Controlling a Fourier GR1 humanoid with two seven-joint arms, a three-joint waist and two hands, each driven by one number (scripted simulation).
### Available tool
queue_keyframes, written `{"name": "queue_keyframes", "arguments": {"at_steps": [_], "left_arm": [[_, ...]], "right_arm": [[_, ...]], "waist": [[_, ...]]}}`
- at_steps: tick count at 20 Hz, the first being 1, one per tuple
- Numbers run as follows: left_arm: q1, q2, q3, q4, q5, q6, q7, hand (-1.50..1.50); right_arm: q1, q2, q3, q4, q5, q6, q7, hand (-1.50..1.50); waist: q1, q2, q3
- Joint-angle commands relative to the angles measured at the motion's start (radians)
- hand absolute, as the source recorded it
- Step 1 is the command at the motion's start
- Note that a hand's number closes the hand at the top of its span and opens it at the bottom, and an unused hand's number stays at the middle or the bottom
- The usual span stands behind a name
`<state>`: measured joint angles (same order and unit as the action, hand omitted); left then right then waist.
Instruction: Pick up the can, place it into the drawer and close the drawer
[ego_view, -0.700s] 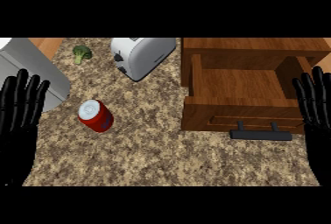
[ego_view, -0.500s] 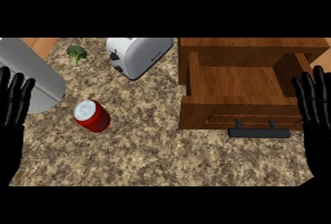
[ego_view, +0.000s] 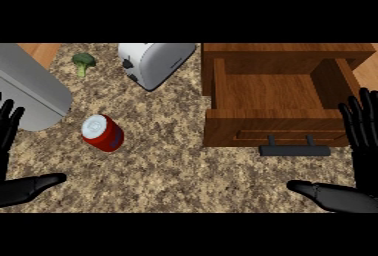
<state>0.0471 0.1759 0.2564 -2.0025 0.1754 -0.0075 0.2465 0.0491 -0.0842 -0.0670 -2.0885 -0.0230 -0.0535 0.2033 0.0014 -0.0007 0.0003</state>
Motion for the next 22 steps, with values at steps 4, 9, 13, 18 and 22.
{"name": "queue_keyframes", "arguments": {"at_steps": [4,9,13,18,22], "left_arm": [[-0.058,0.067,0.106,0.015,0.082,-0.002,0.131,-1.50],[-0.058,-0.014,0.007,0.093,-0.031,0.013,0.018,-1.50],[-0.078,0.000,0.014,0.066,0.002,0.016,0.111,-1.50],[-0.081,-0.037,-0.017,0.272,-0.074,-0.001,-0.078,-1.50],[-0.049,-0.084,-0.078,0.253,-0.143,0.053,-0.060,-1.50]], "right_arm": [[0.020,-0.019,-0.049,-0.017,-0.026,0.020,0.039,-1.50],[0.067,0.010,-0.046,0.019,-0.028,0.044,-0.069,-1.50],[0.018,-0.003,-0.081,0.055,-0.053,0.050,-0.041,-1.50],[0.047,0.009,-0.064,0.022,-0.016,0.040,-0.036,-1.50],[0.132,0.015,-0.081,0.005,-0.040,0.089,-0.102,-1.50]], "waist": [[-0.002,0.000,0.000],[-0.004,0.000,0.000],[-0.002,0.000,0.000],[-0.004,0.001,0.000],[-0.005,0.000,0.000]]}}
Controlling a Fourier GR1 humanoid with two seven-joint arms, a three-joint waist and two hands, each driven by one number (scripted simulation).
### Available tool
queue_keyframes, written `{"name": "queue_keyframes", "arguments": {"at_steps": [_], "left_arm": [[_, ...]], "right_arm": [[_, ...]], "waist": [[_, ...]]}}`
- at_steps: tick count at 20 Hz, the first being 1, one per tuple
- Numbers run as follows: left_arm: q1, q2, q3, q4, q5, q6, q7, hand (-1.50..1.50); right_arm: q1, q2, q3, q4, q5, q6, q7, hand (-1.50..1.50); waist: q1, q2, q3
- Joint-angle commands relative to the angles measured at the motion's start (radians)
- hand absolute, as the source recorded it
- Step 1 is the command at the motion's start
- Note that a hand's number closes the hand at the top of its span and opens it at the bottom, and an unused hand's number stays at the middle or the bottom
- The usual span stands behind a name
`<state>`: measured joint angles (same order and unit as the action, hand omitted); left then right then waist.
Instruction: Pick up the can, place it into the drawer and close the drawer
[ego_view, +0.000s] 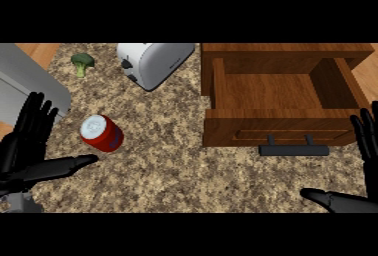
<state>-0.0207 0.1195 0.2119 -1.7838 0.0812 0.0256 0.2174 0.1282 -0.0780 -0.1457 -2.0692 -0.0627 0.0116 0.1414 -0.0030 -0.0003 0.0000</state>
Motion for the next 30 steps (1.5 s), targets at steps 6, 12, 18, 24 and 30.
{"name": "queue_keyframes", "arguments": {"at_steps": [6,12,18,24,30], "left_arm": [[0.048,-0.056,-0.034,0.245,-0.079,-0.004,-0.257,-1.50],[0.000,-0.051,0.021,0.411,-0.080,0.044,-0.352,-1.50],[-0.072,-0.026,0.055,0.603,-0.059,0.042,-0.448,-1.50],[-0.081,-0.046,0.047,0.709,-0.052,0.070,-0.523,-1.50],[-0.141,-0.041,0.056,0.861,-0.033,0.071,-0.593,-1.50]], "right_arm": [[-0.001,-0.030,-0.054,-0.075,-0.042,0.023,0.061,-1.50],[0.081,-0.040,-0.092,-0.170,-0.088,0.071,0.065,-1.50],[0.050,0.012,-0.023,-0.191,0.000,0.025,0.120,-1.50],[-0.003,-0.034,-0.124,-0.146,-0.083,0.060,0.136,-1.50],[0.058,-0.008,-0.133,-0.189,-0.100,0.088,0.122,-1.50]], "waist": [[0.000,0.000,0.000],[-0.005,0.000,0.000],[-0.001,0.001,0.000],[0.000,0.000,0.000],[-0.002,0.000,0.000]]}}
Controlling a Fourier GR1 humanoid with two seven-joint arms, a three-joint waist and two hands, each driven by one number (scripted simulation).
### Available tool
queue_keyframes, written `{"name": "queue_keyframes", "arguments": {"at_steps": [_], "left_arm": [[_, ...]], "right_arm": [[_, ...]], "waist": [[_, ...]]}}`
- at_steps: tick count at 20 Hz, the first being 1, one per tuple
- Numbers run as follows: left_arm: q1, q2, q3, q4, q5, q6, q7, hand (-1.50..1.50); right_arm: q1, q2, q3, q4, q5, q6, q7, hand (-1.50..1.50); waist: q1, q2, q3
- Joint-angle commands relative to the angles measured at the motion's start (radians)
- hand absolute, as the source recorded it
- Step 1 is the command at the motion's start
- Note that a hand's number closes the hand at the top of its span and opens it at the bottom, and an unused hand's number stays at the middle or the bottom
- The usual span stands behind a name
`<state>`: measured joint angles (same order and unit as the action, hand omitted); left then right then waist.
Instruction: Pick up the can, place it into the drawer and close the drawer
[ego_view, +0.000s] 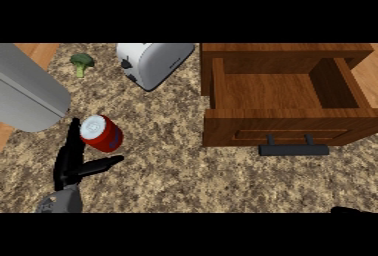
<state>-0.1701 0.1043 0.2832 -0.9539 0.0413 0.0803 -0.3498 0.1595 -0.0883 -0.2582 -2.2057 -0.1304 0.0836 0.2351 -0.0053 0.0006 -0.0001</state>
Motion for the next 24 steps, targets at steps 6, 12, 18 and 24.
{"name": "queue_keyframes", "arguments": {"at_steps": [6,12,18,24], "left_arm": [[-0.164,0.053,0.076,0.404,0.042,-0.020,-0.213,-1.50],[-0.277,0.147,0.088,0.554,0.040,-0.058,-0.252,-1.50],[-0.364,0.131,0.081,0.672,0.037,-0.090,-0.315,-1.50],[-0.424,0.150,0.066,0.721,0.029,-0.172,-0.300,1.50]], "right_arm": [[0.044,0.017,-0.013,0.010,0.008,0.042,-0.043,-1.50],[-0.020,0.042,0.067,-0.060,0.086,-0.019,0.069,-1.50],[-0.047,-0.011,-0.033,0.014,0.001,0.027,0.035,-1.50],[-0.080,-0.034,-0.070,-0.006,-0.025,0.020,0.062,-1.50]], "waist": [[-0.007,0.002,-0.001],[-0.007,0.003,-0.001],[-0.011,0.005,-0.001],[-0.016,0.006,-0.002]]}}
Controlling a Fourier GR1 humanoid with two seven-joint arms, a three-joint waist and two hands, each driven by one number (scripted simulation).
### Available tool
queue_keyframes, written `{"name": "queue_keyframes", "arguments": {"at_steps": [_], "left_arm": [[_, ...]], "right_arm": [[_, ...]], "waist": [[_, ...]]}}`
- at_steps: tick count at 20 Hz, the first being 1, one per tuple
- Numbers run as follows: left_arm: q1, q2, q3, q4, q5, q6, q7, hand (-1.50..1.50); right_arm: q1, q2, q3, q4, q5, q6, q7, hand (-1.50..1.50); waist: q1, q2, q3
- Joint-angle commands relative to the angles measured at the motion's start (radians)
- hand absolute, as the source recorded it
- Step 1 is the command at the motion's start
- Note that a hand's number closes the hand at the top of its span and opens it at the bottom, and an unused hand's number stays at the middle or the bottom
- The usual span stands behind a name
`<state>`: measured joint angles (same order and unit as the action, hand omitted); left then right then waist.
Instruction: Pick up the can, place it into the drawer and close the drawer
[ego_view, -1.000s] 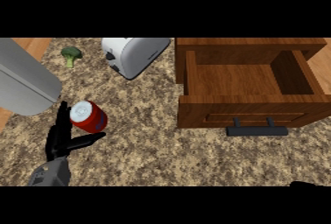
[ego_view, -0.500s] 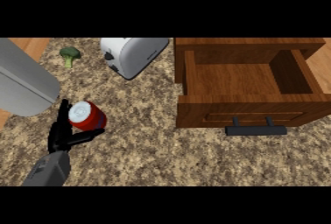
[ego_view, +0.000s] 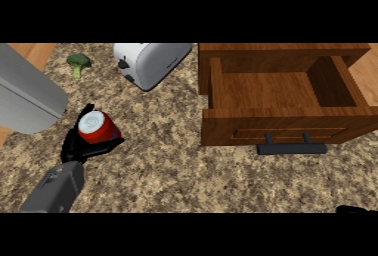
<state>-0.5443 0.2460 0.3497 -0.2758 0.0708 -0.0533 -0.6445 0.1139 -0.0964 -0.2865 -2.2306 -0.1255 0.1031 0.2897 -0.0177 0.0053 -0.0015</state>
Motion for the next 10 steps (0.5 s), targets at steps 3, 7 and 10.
{"name": "queue_keyframes", "arguments": {"at_steps": [3,7,10], "left_arm": [[-0.043,0.007,0.004,0.064,0.009,-0.105,-0.039,1.50],[-0.074,-0.017,0.005,0.077,0.011,-0.094,-0.070,1.50],[-0.021,-0.028,-0.019,0.039,0.006,-0.120,-0.109,1.50]], "right_arm": [[-0.080,-0.026,-0.011,-0.035,-0.006,-0.041,0.090,-1.50],[-0.040,-0.007,-0.018,0.042,-0.012,0.005,-0.023,-1.50],[-0.016,-0.025,-0.040,-0.022,-0.006,-0.003,0.040,-1.50]], "waist": [[-0.003,0.003,-0.001],[-0.004,0.002,0.000],[0.003,-0.002,0.000]]}}
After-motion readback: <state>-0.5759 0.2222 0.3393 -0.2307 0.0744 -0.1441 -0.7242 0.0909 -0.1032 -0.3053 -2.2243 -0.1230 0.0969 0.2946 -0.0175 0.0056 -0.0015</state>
